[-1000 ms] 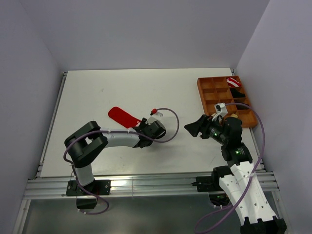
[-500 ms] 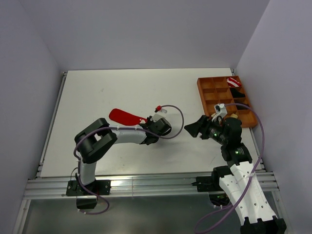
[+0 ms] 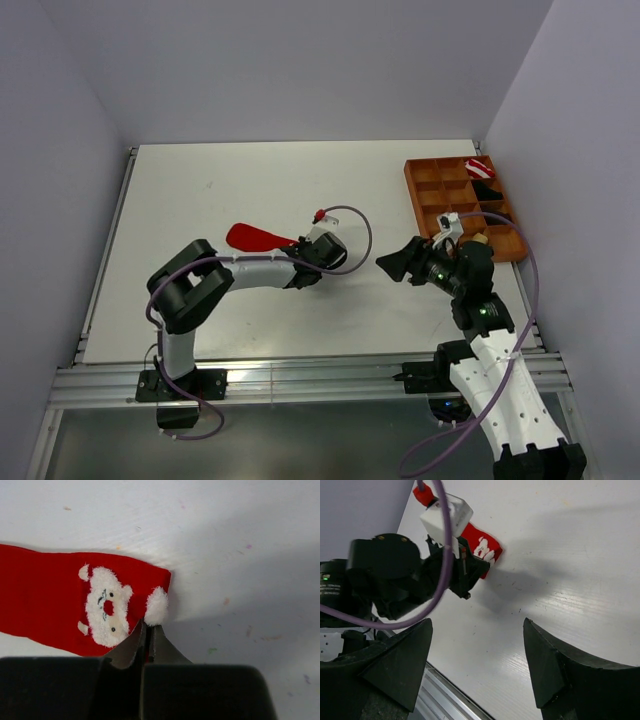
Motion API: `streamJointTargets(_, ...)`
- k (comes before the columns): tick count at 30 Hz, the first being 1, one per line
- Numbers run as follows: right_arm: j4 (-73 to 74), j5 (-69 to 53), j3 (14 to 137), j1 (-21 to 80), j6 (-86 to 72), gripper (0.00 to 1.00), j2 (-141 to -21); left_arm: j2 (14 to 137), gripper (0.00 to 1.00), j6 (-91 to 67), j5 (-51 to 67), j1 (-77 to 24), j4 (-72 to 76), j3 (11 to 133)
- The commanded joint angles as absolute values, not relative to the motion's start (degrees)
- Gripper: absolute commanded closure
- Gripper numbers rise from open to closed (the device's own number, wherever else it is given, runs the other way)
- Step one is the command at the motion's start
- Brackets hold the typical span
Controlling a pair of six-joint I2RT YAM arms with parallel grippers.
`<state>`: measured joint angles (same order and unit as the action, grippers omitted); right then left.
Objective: Roll the socks
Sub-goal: Move the sock to the center of the board.
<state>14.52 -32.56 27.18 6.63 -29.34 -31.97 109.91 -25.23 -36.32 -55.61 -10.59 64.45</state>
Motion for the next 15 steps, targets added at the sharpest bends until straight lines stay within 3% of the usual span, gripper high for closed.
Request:
streamJointTargets(1, 9.6, -33.9, 26.0, 7.4, -30.8, 0.2, -33.0, 107.5, 1.0, -30.8, -18.9, -55.6, -11.3, 62.1)
streamJointTargets(15, 1.4, -19.4, 25.8, 20.0, -39.0, 0.26, -43.9, 98.4, 1.0, -46.5, 7.6, -46.5, 3.8, 53.4)
